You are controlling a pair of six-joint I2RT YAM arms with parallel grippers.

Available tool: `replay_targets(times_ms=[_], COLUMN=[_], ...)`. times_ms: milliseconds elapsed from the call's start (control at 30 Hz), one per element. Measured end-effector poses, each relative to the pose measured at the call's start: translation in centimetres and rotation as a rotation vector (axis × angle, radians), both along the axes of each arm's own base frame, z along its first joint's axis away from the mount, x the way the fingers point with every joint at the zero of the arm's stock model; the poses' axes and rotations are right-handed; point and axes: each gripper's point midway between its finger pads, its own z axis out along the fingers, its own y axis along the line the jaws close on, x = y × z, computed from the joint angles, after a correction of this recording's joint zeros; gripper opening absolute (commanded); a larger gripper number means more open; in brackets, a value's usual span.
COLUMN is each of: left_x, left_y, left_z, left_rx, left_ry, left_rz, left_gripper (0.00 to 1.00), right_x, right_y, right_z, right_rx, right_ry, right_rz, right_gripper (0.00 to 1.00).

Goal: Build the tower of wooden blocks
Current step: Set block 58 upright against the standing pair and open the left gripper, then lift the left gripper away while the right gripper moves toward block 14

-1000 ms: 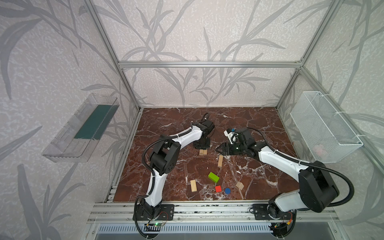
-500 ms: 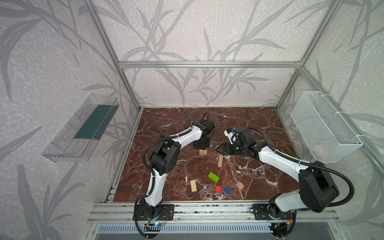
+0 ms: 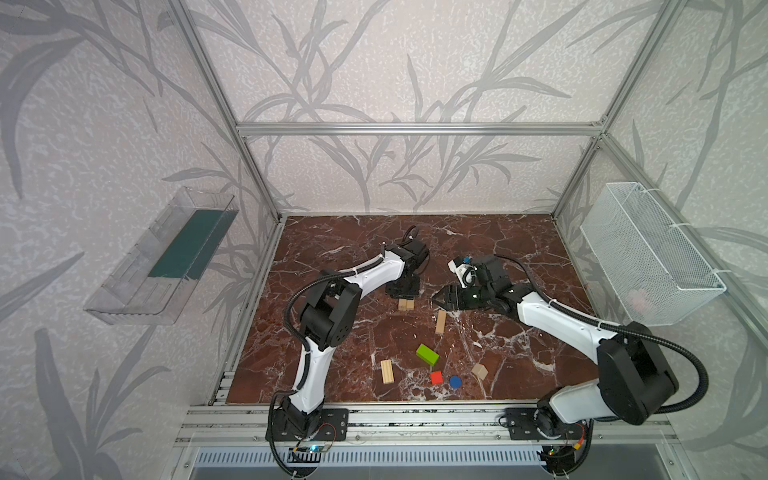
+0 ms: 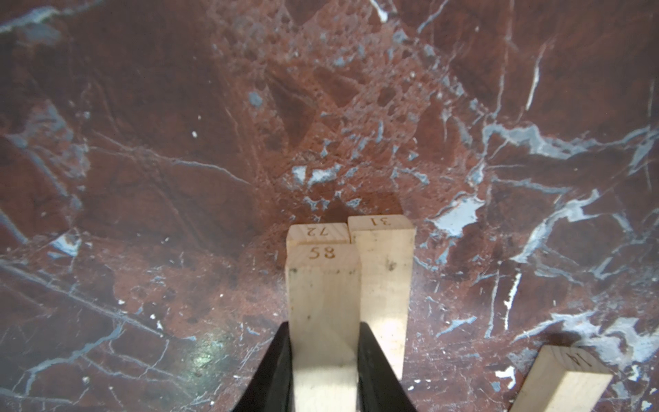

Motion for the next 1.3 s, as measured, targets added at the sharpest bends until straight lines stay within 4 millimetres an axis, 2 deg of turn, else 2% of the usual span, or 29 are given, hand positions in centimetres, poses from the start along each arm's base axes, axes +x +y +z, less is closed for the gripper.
replay_targets(times_ms=[467,867,967,1067,1200,1300], left_x=[0.2,0.4,0.5,0.4,-0.4,-1.4], left_y=[0.3,0.2,0.1,0.2,0.6,1.1], left_z=[0.0,0.5,1.7,3.7,6.8,8.2], left_rx=[0.012,0.000,-0.018,-0.050,-0.106,-0.143], left_ry=[-0.005,-0.013,-0.035,-0.078,-0.139,-0.169], left_rz=[0.008,0.018,0.018,0.019,0.021,0.021], left_gripper=[0.31,0.50,0.55,0.57,0.61,0.63], right_x=[0.0,-0.4,-0.4,-0.5,-0.6,-0.6], right_y=[0.0,-0.4,-0.7,-1.2,-2.2,-2.9], right_z=[0.0,-0.4,-0.2,0.0,0.2,-0.5], right_rx=[0.001,-0.023,-0.051,-0.088,-0.157,-0.240], right_ry=[0.002,0.028,0.041,0.058,0.091,0.124], right_rz=[-0.002,-0.004,-0.012,-0.026,-0.053,-0.076], right_gripper=[0.71,0.71,0.71,0.71,0.71,0.71])
